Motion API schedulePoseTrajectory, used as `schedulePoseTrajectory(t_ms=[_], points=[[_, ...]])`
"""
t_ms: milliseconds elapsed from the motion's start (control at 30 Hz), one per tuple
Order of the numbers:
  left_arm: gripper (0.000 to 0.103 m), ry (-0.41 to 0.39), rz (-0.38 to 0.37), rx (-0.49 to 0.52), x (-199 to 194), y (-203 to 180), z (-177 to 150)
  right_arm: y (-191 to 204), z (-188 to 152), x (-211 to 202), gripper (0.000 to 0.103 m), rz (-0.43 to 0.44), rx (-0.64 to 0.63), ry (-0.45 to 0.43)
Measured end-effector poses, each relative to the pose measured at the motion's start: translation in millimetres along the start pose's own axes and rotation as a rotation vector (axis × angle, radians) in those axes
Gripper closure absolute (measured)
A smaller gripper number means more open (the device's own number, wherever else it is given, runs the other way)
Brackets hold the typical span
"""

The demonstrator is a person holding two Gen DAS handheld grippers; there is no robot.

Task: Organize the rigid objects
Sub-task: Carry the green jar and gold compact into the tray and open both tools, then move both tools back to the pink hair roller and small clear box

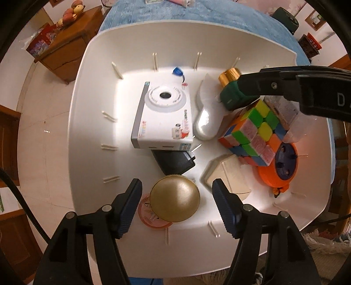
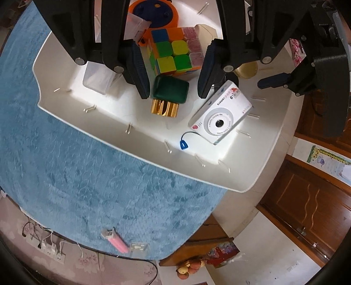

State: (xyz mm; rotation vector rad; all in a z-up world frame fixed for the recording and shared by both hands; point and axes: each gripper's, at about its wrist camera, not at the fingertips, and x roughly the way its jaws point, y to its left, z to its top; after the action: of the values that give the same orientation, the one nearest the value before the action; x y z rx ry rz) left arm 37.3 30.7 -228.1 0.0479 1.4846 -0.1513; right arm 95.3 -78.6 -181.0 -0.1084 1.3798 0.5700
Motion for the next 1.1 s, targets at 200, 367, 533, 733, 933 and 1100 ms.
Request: schedulePoseTrajectory(t_ms=[200, 367, 533, 733, 933, 1100], points=[[0.033, -0.051, 0.025, 0.020, -33, 0, -2, -4, 9, -16, 0.057, 0.017, 0.010, -0.032], [0.033, -0.111, 0.028, 0.003, -62, 8, 19, -11, 22, -36, 0.057, 0.028, 0.024, -0.083], [0.033, -0.191, 0.028, -0.028, -97, 21, 63, -23, 39, -56, 0.055, 0.025, 0.055, -0.132], [0.027, -0.260, 0.063, -0.032, -112, 43, 122, -46, 68, -57, 0.054, -0.025, 0.097, -0.154], [0.027, -0.253, 0.026, -0.062, -109, 62, 193, -65, 110, -54, 0.054, -0.080, 0.102, -0.169], [0.027, -0.227, 0.045, -0.077, -93, 70, 253, -83, 159, -44, 0.054, -0.127, 0.097, -0.184]])
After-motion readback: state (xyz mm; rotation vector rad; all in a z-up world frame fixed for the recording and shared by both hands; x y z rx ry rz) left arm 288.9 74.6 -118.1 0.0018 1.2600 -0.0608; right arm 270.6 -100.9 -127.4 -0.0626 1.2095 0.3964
